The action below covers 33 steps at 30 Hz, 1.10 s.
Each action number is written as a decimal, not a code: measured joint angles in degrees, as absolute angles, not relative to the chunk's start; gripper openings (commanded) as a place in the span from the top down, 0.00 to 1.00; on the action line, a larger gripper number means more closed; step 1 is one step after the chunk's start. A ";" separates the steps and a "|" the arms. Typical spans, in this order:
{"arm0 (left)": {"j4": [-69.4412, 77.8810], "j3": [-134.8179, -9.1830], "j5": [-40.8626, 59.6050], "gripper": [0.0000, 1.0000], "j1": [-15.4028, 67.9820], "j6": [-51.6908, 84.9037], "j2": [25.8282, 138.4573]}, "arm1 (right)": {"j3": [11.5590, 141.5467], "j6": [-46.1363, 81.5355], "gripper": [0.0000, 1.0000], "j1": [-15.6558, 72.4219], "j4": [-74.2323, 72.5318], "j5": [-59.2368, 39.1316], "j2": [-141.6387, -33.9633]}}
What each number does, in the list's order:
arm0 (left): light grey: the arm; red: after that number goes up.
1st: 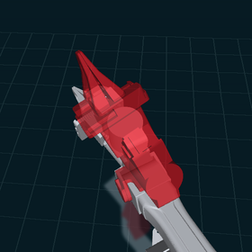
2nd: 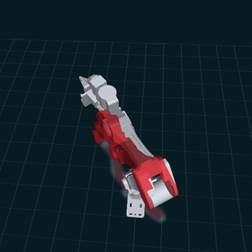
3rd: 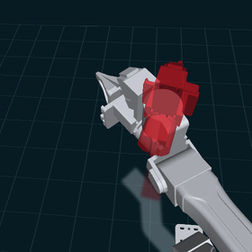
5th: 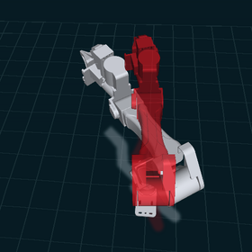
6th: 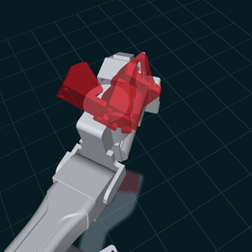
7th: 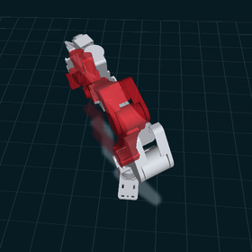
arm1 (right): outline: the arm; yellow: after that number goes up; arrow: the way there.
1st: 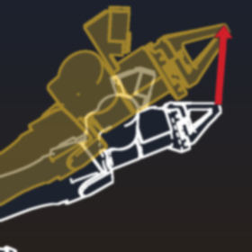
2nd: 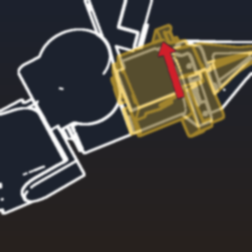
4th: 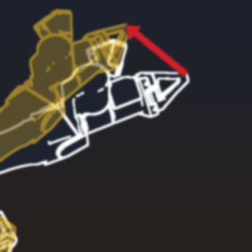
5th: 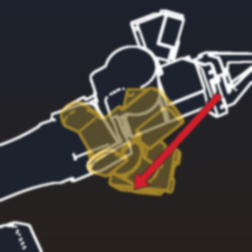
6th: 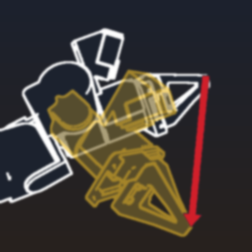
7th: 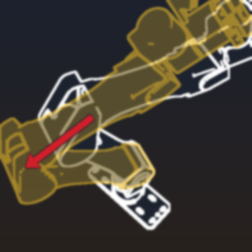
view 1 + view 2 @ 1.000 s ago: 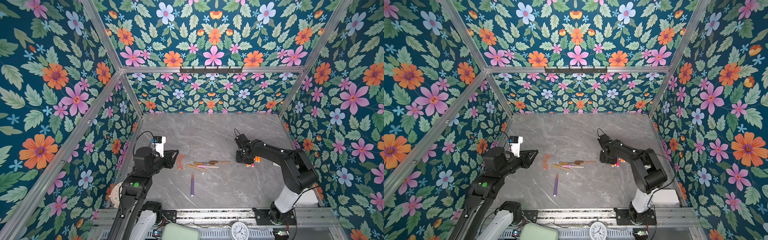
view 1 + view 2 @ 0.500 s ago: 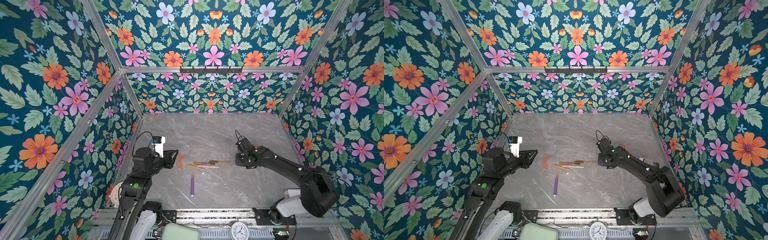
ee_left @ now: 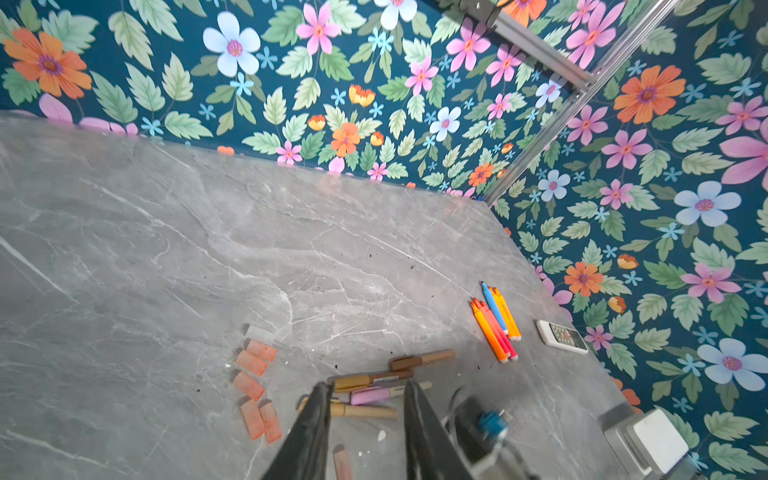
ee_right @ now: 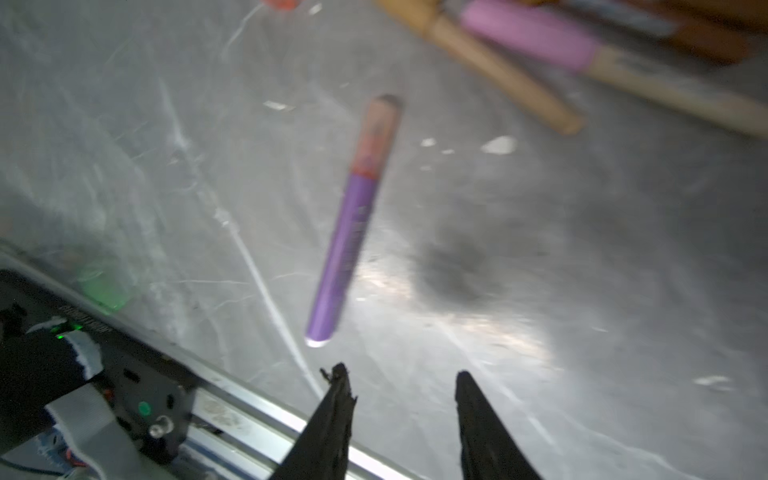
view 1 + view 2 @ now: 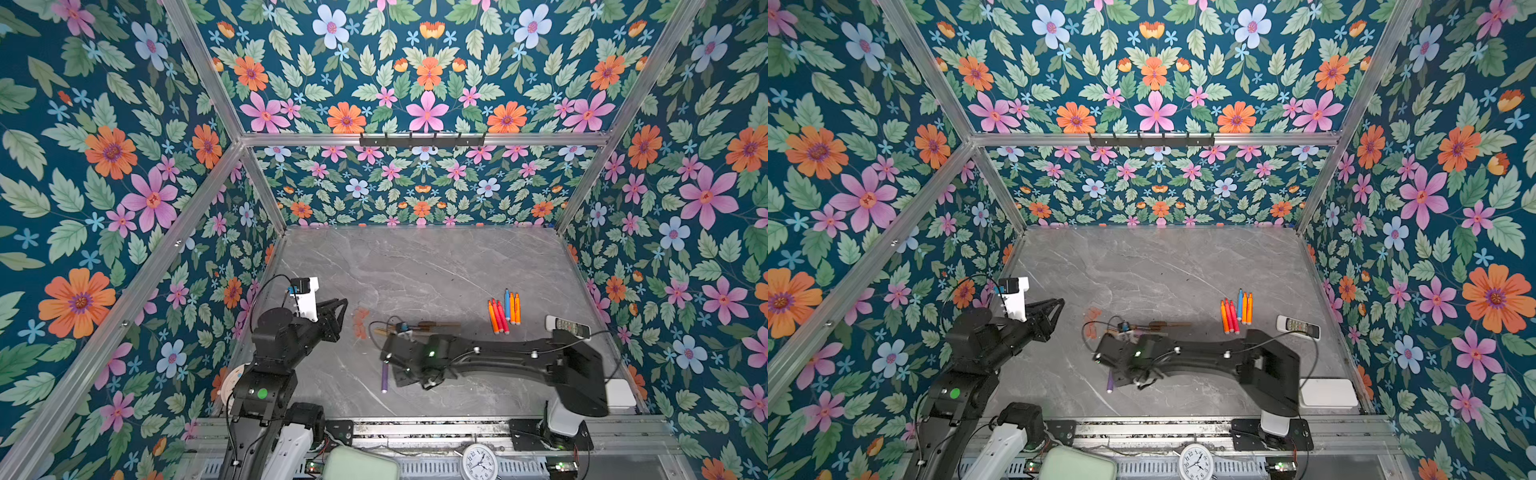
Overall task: Open the pen caps
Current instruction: 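Reach the right gripper to the capped purple marker and grasp its barrel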
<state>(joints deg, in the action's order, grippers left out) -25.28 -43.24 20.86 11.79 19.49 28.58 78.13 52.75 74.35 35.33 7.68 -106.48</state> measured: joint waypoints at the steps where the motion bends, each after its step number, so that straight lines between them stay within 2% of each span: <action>1: -25.36 -43.22 20.84 0.68 11.79 19.51 28.21 | 81.76 53.34 0.56 75.50 36.32 7.88 -109.58; 6: -25.39 -43.22 20.58 0.67 11.79 19.64 26.65 | 92.16 55.53 0.55 76.55 42.33 9.15 -119.17; 17: -25.39 -43.27 21.26 0.68 11.79 19.55 25.87 | 96.18 58.02 0.60 76.69 47.70 10.37 -125.64; 20: -25.41 -43.38 21.32 0.68 11.79 19.44 25.61 | 96.29 58.48 0.68 76.71 47.51 10.28 -126.04; 26: -25.87 -43.99 20.82 0.67 11.79 18.68 25.58 | 93.27 59.59 0.98 76.73 45.25 10.59 -124.29; 33: -27.09 -44.14 19.09 0.65 11.86 17.93 27.27 | 89.30 55.42 1.00 76.75 44.93 9.19 -118.02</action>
